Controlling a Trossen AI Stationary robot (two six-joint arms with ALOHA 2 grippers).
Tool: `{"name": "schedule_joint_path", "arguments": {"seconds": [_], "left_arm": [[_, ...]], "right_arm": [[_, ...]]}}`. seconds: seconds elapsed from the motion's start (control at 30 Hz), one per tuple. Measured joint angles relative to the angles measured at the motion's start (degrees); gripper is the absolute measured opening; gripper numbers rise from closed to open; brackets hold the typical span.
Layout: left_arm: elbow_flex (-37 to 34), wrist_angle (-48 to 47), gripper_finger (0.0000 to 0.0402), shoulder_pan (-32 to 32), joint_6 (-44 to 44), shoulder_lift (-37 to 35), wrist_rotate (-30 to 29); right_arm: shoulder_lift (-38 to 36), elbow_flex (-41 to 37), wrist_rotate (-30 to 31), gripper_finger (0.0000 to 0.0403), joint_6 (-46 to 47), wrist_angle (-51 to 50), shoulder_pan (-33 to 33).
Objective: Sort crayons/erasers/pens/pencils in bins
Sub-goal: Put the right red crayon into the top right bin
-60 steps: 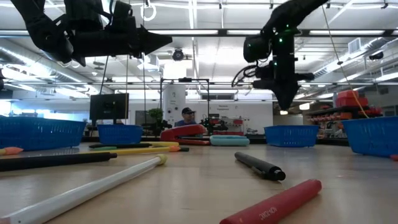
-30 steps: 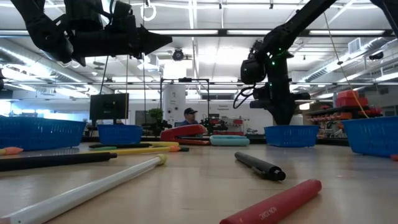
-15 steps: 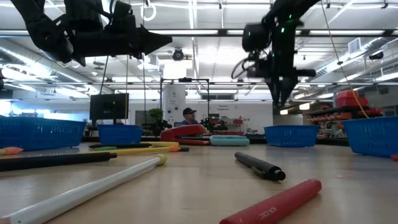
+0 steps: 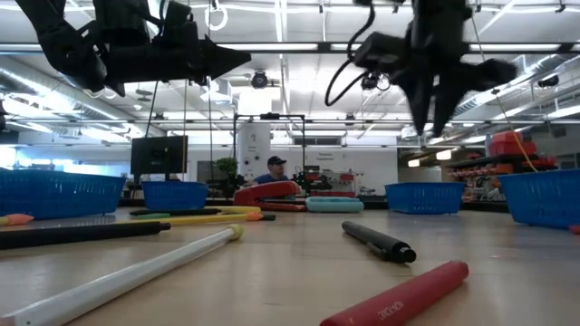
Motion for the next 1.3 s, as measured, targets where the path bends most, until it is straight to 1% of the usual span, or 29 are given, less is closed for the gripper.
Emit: {"name": "schedule_joint_path", "arguments": {"seconds": [0.07, 0.2, 0.27, 0.33, 0.4, 0.47, 0.53, 0.7, 0.87, 1.07, 1.17, 1.3], "left_arm": [[0.0, 0.0, 0.0015, 0.0, 0.0, 0.01, 0.0], [0.0, 0.0, 0.0023, 0.0, -0.02, 0.01, 0.01], [0.0, 0.0, 0.0023, 0.0, -0.04, 0.01, 0.0], [0.0, 0.08, 0.0019, 0.0, -0.04, 0.01, 0.0], [0.0, 0.07, 0.0015, 0.0, -0.04, 0.01, 0.01], [0.0, 0.13, 0.0012, 0.0, -0.04, 0.01, 0.01], [0.0, 0.06, 0.0011, 0.0, -0.03, 0.01, 0.01], [0.0, 0.01, 0.0022, 0.0, -0.04, 0.01, -0.01], [-0.01, 0.0, 0.0019, 0.0, -0.07, 0.01, -0.01], [0.0, -0.07, 0.0012, 0.0, -0.07, 0.01, 0.0], [0.0, -0.09, 0.0018, 0.0, -0.09, 0.01, 0.01], [0.0, -0.29, 0.0025, 0.02, -0.07, 0.01, -0.01]], "right_arm": [[0.93, 0.0, -1.03, 0.0097, 6.92, 0.46, 4.66], [1.87, 0.0, -5.06, 0.0097, 22.52, 2.23, 12.91], [2.31, 0.0, -5.87, 0.0096, 30.48, 2.9, 16.67], [3.07, 0.0, -6.18, 0.0096, 36.26, 2.74, 19.78], [4.11, 0.02, -9.1, 0.0096, 37.53, 2.57, 21.37], [5.93, 0.02, -12.18, 0.0096, 38.07, 2.5, 21.58], [7.66, 0.01, -12.78, 0.0096, 38.04, 2.51, 21.44], [10.3, 0.0, -10.66, 0.0096, 36.56, 2.77, 20.96], [10.38, 0.0, -6.25, 0.0096, 36.25, 3.43, 21.64], [10.64, 0.0, -4.97, 0.0094, 36.32, 2.73, 22.35], [11.15, 0.02, -4.02, 0.0088, 36.23, 2.23, 22.81], [12.09, 0.0, -4.61, 0.0078, 36.48, 0.2, 23.57]]}}
